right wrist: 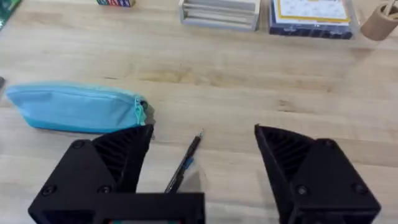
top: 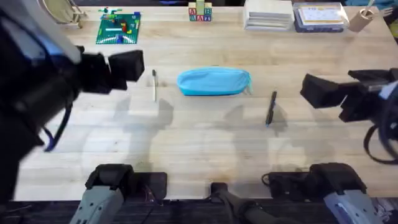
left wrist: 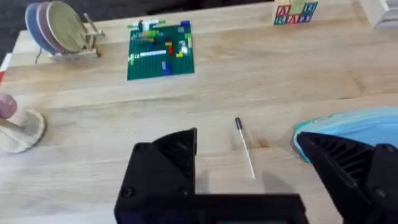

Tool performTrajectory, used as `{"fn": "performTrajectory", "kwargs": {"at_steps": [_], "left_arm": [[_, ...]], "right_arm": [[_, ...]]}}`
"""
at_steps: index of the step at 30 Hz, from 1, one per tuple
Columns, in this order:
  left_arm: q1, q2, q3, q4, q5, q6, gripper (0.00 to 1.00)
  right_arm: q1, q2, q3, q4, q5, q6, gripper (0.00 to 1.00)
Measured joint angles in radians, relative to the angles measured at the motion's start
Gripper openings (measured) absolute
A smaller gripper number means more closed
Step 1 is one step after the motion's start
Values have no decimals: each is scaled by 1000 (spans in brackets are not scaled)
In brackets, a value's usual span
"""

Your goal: Unzip the bag, pick up the pens from the table one at a time and place them inside, then zip the bag closed.

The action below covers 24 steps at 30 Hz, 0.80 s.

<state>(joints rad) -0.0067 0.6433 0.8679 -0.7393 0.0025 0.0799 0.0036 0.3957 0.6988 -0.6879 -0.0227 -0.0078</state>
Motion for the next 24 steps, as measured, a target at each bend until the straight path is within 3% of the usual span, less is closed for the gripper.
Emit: {"fn": "performTrajectory", "kwargs": {"at_steps": [16, 24], "left_arm": [[0, 389, 254, -240, 0, 0, 993], [0, 499, 282, -295, 1, 0, 992]], "right_arm": [[0, 442, 276, -230, 0, 0, 996], [0, 611, 366, -295, 0, 0, 995]]}}
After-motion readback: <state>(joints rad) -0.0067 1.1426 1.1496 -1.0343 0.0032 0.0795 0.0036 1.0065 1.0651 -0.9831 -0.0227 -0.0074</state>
